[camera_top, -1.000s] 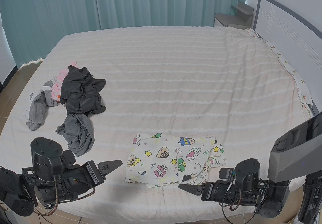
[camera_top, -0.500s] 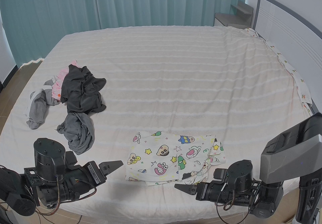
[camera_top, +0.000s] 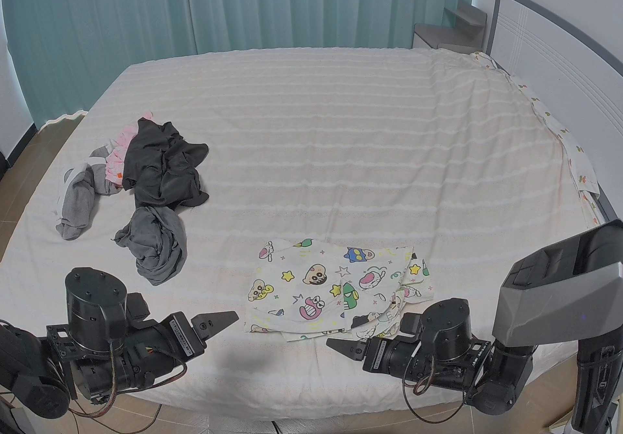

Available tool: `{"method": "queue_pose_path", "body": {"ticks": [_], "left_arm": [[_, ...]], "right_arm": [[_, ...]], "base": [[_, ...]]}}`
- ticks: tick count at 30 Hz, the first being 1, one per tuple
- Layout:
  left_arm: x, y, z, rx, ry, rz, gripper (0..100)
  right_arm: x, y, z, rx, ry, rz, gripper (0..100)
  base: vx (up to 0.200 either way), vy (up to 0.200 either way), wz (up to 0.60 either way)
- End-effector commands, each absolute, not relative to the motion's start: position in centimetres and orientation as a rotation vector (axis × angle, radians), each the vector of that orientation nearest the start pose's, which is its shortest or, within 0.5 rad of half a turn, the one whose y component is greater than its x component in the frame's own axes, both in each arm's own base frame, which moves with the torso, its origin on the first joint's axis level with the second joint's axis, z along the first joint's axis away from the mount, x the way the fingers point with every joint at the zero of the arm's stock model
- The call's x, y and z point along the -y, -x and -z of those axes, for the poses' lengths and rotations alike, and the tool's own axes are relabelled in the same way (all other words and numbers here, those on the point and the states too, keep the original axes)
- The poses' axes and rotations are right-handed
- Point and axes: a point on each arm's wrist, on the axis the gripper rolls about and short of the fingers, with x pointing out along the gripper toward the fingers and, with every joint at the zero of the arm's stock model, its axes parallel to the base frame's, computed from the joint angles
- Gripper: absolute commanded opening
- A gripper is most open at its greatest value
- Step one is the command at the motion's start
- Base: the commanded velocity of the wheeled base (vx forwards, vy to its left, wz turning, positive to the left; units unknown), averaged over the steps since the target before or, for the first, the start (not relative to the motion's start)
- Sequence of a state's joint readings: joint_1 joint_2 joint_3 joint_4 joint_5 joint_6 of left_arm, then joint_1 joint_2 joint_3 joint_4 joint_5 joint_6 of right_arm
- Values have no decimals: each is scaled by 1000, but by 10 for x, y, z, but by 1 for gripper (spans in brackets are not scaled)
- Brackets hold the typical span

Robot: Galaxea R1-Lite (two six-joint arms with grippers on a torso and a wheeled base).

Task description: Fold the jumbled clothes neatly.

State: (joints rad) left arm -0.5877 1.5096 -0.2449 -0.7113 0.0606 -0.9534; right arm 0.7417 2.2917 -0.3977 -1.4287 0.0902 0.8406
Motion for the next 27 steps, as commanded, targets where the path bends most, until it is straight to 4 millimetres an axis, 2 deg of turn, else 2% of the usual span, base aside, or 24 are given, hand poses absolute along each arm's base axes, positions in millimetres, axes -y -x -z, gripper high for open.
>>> {"method": "queue_pose_path", "body": {"ticks": [1,19,27], "left_arm": [[106,-162,-102,-718,734,219,100],[106,-162,-102,-714,736,222,100],[106,-162,-102,-713,736,220,100]], "right_arm": [[-212,-228,6,-744,-629,-578,100],[-218,-245,10,-704,-594,-469,100],[-225,-253,13,-680,-598,-473,100]], "base": [[0,0,0],[0,0,0],[0,0,0]]}}
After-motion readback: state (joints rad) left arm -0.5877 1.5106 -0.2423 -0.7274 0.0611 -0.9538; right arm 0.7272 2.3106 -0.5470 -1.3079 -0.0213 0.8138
